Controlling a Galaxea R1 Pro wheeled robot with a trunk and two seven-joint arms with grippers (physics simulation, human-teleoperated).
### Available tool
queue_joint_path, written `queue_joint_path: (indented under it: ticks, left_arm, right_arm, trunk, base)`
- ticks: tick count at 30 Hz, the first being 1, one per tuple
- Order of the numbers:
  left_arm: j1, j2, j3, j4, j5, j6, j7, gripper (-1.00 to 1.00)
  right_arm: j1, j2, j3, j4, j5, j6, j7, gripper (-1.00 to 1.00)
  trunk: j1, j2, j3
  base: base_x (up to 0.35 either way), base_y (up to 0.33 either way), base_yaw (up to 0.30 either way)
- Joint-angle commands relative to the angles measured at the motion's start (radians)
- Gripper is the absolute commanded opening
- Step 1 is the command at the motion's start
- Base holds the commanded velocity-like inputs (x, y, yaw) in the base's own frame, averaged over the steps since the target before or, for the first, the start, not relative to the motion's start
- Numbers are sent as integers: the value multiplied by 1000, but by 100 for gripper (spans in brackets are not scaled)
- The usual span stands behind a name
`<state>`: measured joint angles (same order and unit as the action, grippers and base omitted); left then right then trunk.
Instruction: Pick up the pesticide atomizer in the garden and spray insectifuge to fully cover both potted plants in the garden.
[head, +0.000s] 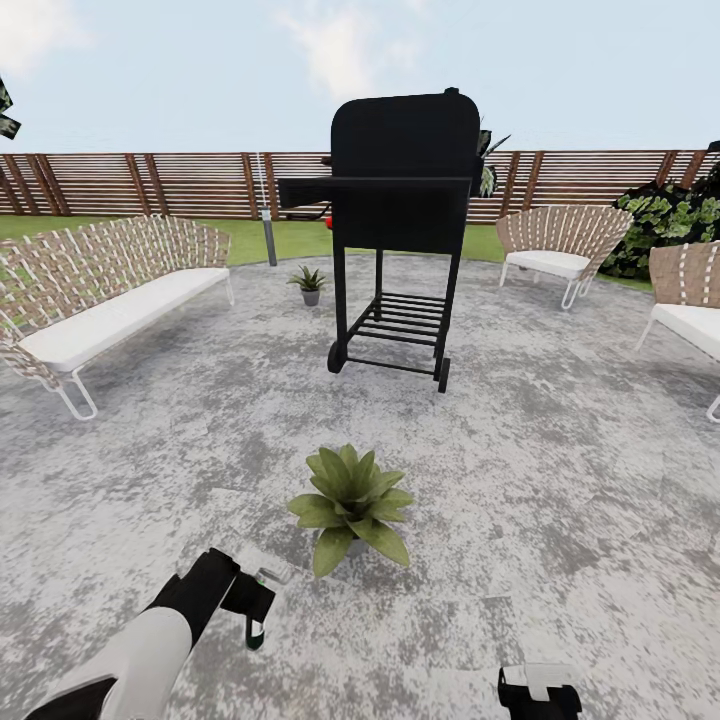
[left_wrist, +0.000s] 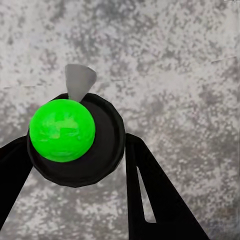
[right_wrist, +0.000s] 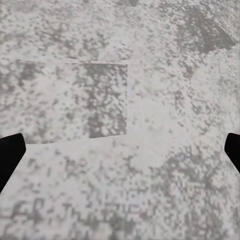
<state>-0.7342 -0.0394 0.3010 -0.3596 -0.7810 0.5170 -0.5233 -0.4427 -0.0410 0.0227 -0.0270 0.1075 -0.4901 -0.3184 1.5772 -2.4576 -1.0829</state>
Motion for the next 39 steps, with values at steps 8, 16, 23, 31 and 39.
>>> queue_joint_path:
  ticks: [8,16,23,31,39]
  left_arm:
    - [-78,-18,12,-2,-9,168,-16,-100]
    - [-88,-17,11,-4,-11,194,-20,-100]
    - [-126,-16,-1,-4,-11,307,-21,-100]
    - [-201,-12,-127,-4,-12,396,-176,-100]
    - [-252,-20,-295,-3,-12,467,-333,-100]
  right_arm:
    - [-1,-2,2,1,9,1,-10,100]
    - [-1,2,0,-2,3,1,-13,100]
    - [-1,4,-1,-2,1,1,-13,100]
    - [-1,1,-2,-2,1,0,-14,100]
    - [-1,-4,-1,1,9,0,-12,100]
  trunk:
    - [0,0,-1]
    - [0,0,-1]
    - [0,0,-1]
    - [0,0,-1]
    - [0,0,-1]
  base:
    - [0,0,0]
    - [95,-110,0]
    - [-22,-215,67]
    - [18,-19,56]
    - [0,0,0]
